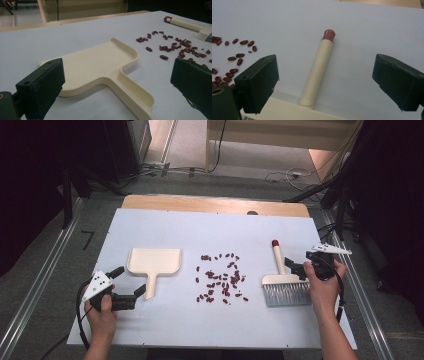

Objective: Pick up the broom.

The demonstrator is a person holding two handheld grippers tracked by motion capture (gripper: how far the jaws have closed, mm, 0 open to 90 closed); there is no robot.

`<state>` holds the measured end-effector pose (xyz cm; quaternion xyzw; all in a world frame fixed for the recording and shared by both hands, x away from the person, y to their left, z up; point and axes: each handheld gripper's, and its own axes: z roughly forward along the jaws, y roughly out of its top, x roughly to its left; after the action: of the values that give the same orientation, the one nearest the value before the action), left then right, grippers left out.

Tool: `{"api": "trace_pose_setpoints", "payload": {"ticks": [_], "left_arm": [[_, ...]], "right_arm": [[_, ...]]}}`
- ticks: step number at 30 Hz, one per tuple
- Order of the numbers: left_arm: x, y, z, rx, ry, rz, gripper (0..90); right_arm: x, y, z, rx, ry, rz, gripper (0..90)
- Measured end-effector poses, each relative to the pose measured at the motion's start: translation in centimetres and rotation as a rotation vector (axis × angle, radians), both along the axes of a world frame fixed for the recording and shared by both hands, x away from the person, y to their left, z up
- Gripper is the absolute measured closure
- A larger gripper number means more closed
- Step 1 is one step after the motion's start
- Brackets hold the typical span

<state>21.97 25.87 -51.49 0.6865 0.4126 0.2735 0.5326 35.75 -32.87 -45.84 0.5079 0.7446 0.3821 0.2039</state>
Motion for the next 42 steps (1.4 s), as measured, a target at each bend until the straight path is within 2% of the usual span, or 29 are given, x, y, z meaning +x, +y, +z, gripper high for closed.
{"api": "trace_pose_setpoints", "payload": {"ticks": [7,11,12,14,15,18,19,22,23,26,31,36,38,42], "left_arm": [[0.0,-0.1,0.0,0.001,0.003,0.002,0.0],[0.1,-0.1,0.0,0.002,0.002,-0.001,0.0],[0.1,-0.1,0.0,0.002,0.003,0.0,0.0],[0.1,-0.1,0.0,0.001,0.003,-0.002,0.0],[0.1,-0.1,0.0,0.002,0.004,-0.002,0.0],[0.1,-0.1,0.0,0.004,0.005,-0.003,0.0],[0.1,-0.1,0.0,0.006,0.007,-0.003,0.0],[0.1,-0.1,0.0,0.012,0.01,-0.004,0.0],[0.2,-0.1,0.0,0.012,0.009,-0.004,0.0],[0.2,-0.1,0.0,0.013,0.009,-0.006,0.0],[0.2,-0.2,-0.1,0.013,0.01,-0.004,0.0],[0.2,-0.2,-0.1,0.012,0.01,-0.005,0.0],[0.2,-0.2,-0.1,0.012,0.008,-0.008,0.0],[0.2,-0.2,-0.1,0.012,0.008,-0.008,0.0]], "right_arm": [[2.0,1.4,0.3,-0.036,0.059,-0.019,19.9],[3.0,2.2,0.2,-0.044,0.11,-0.025,28.8],[3.3,2.4,0.1,-0.052,0.13,-0.029,30.9],[3.5,2.7,0.0,-0.067,0.138,-0.034,32.1],[3.9,3.1,-0.2,-0.109,0.145,-0.043,36.5],[4.3,3.3,-0.4,-0.123,0.166,-0.047,39.0],[4.5,3.5,-0.6,-0.143,0.176,-0.053,42.0],[4.7,3.8,-0.9,-0.176,0.222,-0.051,46.2],[4.7,3.8,-0.9,-0.176,0.222,-0.051,46.2],[4.8,4.1,-1.0,-0.158,0.285,-0.067,50.0],[5.0,4.6,-1.4,-0.193,0.363,-0.085,51.8],[4.9,5.3,-2.0,-0.232,0.409,-0.084,57.1],[4.9,5.5,-2.2,-0.259,0.417,-0.095,59.9],[4.8,5.7,-2.3,-0.266,0.422,-0.117,62.4]]}}
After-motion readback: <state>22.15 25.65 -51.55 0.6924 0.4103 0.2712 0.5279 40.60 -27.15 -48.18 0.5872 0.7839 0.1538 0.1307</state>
